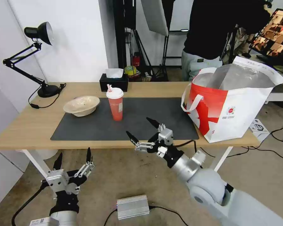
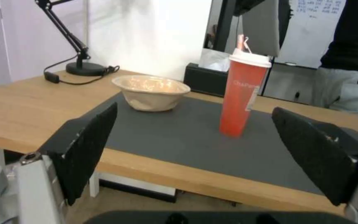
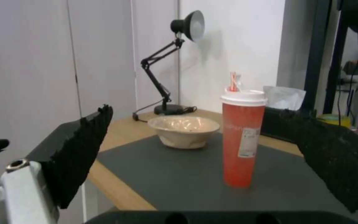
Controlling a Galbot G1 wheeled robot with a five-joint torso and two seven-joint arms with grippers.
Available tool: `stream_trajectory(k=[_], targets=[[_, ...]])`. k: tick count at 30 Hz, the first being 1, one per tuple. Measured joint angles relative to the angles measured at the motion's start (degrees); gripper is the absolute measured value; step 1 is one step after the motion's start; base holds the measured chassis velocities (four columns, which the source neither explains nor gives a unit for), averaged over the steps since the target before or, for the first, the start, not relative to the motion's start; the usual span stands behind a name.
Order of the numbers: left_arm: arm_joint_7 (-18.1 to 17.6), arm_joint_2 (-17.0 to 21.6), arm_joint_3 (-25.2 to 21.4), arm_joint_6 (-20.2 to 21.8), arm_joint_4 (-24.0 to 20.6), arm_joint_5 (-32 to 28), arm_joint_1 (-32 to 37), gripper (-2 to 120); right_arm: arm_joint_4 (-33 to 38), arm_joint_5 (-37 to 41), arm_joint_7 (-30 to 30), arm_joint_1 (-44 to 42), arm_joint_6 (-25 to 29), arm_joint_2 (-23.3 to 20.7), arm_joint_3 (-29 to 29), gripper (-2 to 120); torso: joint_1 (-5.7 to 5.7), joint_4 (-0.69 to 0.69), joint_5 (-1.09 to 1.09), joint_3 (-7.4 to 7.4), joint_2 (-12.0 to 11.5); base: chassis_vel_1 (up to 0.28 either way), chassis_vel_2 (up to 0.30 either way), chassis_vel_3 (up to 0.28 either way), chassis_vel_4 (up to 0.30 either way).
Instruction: Pick up the trash from the table and place it into the takeout bag.
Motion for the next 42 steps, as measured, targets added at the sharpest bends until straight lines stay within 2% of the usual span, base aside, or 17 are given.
stream_trajectory(k=[17, 42], targets=[[-0.1, 0.0, -0.3, 0.0, 1.5, -0.1, -1.0, 100, -7.0, 0.2, 2.5, 8.5, -3.5, 5.2, -5.4, 100, 0.0, 0.0, 0.0, 0.0, 0.0, 0.0, 0.0, 0.0, 0.0], [-0.1, 0.0, -0.5, 0.1, 2.0, -0.1, -1.4, 100, -12.8, 0.2, 6.2, 15.4, -8.2, 12.6, -9.1, 100, 0.0, -0.01, 0.0, 0.0, 0.0, 0.0, 0.0, 0.0, 0.0]])
